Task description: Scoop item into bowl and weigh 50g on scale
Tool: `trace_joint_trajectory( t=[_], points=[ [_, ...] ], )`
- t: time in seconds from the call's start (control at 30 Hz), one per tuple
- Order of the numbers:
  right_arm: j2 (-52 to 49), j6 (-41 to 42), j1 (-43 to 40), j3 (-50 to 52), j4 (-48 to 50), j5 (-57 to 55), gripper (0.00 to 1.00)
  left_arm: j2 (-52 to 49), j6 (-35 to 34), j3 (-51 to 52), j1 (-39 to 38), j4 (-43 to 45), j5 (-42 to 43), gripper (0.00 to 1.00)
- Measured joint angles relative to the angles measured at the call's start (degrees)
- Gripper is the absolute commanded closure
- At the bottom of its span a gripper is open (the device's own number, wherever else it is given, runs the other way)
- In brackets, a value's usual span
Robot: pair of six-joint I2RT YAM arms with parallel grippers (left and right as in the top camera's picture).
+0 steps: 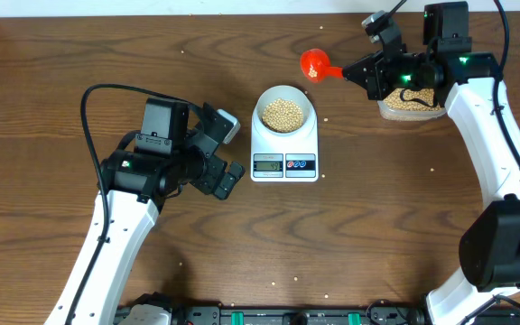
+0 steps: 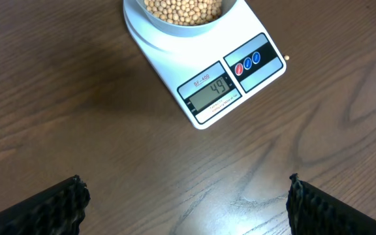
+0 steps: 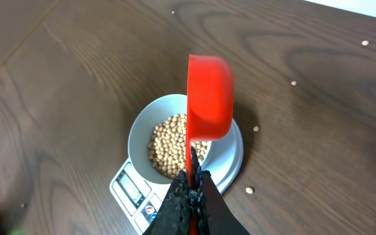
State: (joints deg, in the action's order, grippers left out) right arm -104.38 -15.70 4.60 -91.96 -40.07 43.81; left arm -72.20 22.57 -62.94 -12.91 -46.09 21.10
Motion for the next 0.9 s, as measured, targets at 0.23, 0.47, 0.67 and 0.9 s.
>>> trace_joint_trajectory(
  t=[0.23,0.47,0.67,0.9],
  points=[
    [0.0,-0.8,1.7,0.0,-1.3,0.3,0.99,0.0,0.0,0.0,0.0,0.0,0.0,0.01],
    [0.0,-8.6,7.3,0.0,-6.2,-4.5,0.99,0.0,0.0,0.0,0.0,0.0,0.0,0.01],
    [0.0,-9.0,7.9,0.0,-5.9,-7.8,0.99,0.0,0.0,0.0,0.0,0.0,0.0,0.01],
    [0.0,-8.7,7.7,0.0,-5.9,-8.6,0.99,0.0,0.0,0.0,0.0,0.0,0.0,0.01]
  ],
)
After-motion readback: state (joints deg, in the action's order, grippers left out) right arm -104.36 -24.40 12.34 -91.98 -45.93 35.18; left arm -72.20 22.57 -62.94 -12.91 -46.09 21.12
